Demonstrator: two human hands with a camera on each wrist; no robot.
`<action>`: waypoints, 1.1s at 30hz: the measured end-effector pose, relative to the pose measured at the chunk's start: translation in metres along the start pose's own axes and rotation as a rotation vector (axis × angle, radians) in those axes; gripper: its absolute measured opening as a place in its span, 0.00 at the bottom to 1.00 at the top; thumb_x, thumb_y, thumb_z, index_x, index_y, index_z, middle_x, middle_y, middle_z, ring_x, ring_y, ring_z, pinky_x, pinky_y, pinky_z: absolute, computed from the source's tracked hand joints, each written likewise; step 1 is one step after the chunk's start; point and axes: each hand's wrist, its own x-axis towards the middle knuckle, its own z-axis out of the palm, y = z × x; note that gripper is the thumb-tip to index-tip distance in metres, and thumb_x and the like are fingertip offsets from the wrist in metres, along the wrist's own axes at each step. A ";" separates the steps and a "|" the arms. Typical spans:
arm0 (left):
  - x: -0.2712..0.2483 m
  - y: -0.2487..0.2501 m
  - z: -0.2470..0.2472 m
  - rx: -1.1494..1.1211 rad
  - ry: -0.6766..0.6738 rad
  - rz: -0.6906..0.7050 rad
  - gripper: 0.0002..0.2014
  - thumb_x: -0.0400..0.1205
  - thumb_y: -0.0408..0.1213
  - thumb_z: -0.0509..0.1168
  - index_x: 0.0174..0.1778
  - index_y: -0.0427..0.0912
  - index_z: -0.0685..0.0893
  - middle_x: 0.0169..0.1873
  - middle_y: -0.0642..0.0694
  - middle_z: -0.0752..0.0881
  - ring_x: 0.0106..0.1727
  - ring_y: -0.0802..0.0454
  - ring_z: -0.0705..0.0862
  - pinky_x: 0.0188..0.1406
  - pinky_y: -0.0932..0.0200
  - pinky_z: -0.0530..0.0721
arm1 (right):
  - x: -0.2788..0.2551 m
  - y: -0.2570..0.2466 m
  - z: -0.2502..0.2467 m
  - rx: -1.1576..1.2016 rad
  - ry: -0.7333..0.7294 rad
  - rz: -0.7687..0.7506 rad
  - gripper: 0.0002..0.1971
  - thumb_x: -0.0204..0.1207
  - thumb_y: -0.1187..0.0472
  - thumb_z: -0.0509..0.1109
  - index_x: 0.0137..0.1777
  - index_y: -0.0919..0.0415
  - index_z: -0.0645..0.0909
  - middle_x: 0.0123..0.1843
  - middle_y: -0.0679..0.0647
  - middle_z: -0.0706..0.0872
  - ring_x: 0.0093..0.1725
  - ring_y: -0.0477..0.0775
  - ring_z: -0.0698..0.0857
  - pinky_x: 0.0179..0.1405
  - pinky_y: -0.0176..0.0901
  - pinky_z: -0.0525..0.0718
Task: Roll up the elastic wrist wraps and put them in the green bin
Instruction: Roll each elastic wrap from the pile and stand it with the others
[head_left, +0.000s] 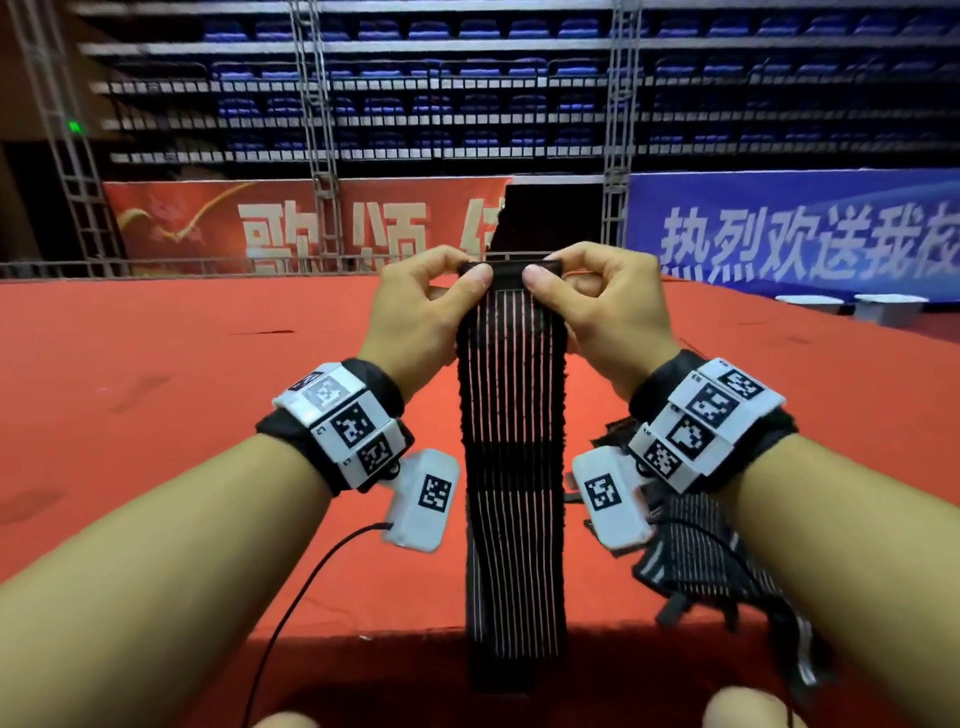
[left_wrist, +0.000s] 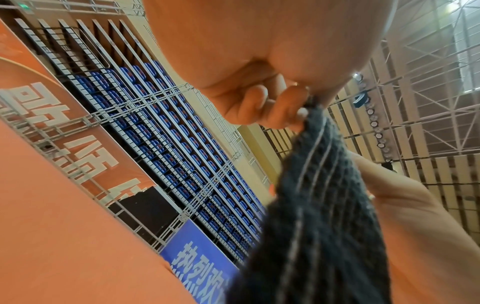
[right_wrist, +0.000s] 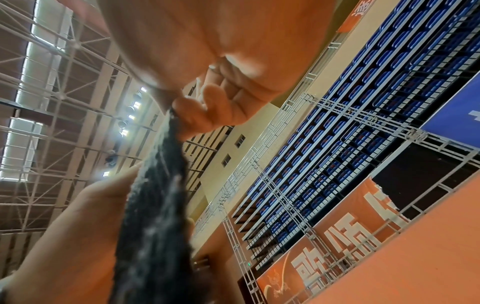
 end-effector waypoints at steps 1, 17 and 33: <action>0.000 -0.006 0.001 0.016 -0.009 -0.023 0.08 0.88 0.33 0.66 0.42 0.43 0.83 0.22 0.49 0.80 0.17 0.56 0.76 0.13 0.66 0.70 | 0.000 0.007 0.000 0.000 -0.009 0.027 0.05 0.78 0.63 0.77 0.43 0.60 0.85 0.31 0.68 0.86 0.31 0.65 0.86 0.29 0.72 0.86; -0.039 -0.248 0.004 0.282 -0.277 -0.566 0.06 0.86 0.40 0.70 0.44 0.44 0.88 0.21 0.50 0.83 0.22 0.53 0.79 0.28 0.60 0.76 | -0.034 0.251 0.017 -0.329 -0.337 0.568 0.09 0.85 0.61 0.70 0.42 0.59 0.85 0.20 0.47 0.82 0.21 0.41 0.79 0.28 0.35 0.74; -0.029 -0.409 0.035 0.346 -0.367 -0.942 0.10 0.84 0.35 0.72 0.36 0.45 0.84 0.21 0.51 0.82 0.19 0.60 0.78 0.26 0.68 0.78 | -0.023 0.404 0.020 -0.456 -0.488 0.894 0.16 0.83 0.53 0.73 0.34 0.58 0.83 0.31 0.51 0.84 0.31 0.47 0.77 0.35 0.40 0.75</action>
